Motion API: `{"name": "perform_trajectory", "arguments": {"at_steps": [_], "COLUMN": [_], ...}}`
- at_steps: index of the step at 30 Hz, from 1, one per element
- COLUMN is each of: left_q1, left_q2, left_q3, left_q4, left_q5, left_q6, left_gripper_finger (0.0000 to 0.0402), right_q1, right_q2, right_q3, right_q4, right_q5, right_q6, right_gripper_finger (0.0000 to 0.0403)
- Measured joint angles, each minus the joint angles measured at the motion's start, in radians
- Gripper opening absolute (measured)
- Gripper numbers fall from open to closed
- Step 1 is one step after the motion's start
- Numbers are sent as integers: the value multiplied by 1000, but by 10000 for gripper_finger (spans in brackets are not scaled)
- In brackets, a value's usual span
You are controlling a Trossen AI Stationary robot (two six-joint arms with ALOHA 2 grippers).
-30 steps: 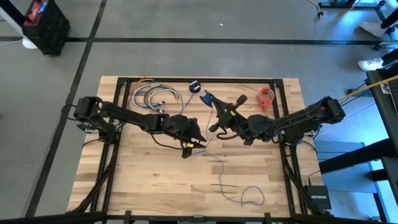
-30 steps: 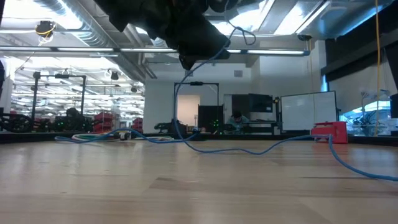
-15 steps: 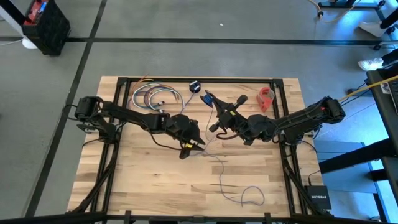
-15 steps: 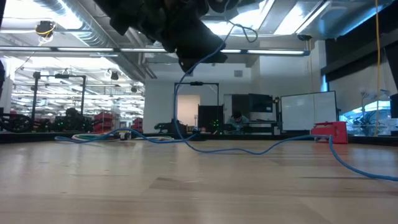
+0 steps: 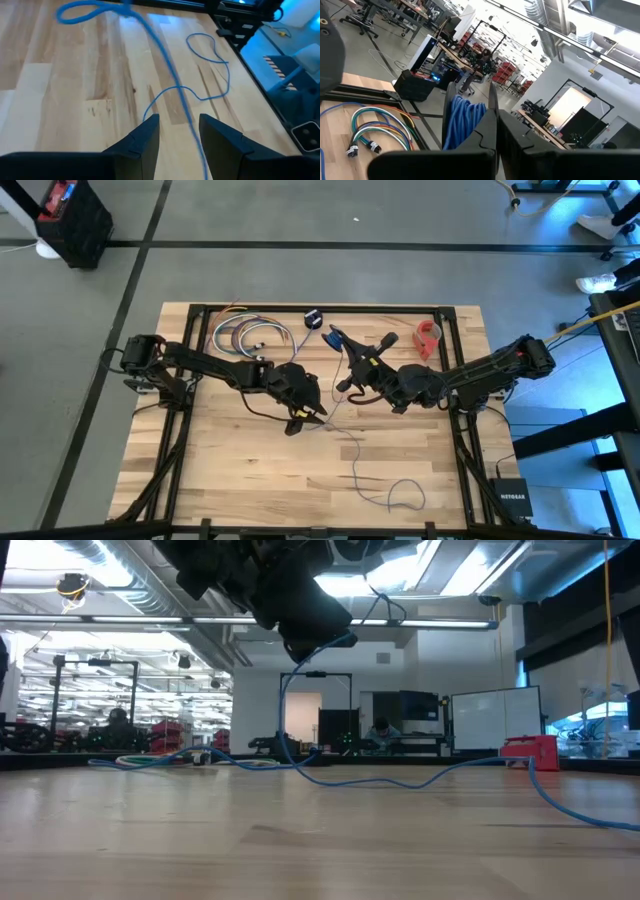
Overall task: Coil cords
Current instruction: Coil the blue wire onto the black spool
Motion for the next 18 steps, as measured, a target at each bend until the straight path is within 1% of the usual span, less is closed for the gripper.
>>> {"name": "perform_trajectory", "arguments": {"at_steps": [4,10,15,18], "left_q1": [1,-4,-10,-11], "left_q2": [0,0,0,0], "left_q3": [0,0,0,0], "left_q4": [10,71,72,82], "left_q5": [3,2,2,-40], "left_q6": [-1,-27,-28,-42], "left_gripper_finger": [131,131,131,131], "right_q1": [0,0,0,0], "right_q2": [0,0,0,0], "right_q3": [0,0,0,0], "right_q4": [-2,-2,-2,-2], "right_q5": [0,0,0,0], "right_q6": [0,0,0,0], "right_gripper_finger": [8,8,8,8]}}
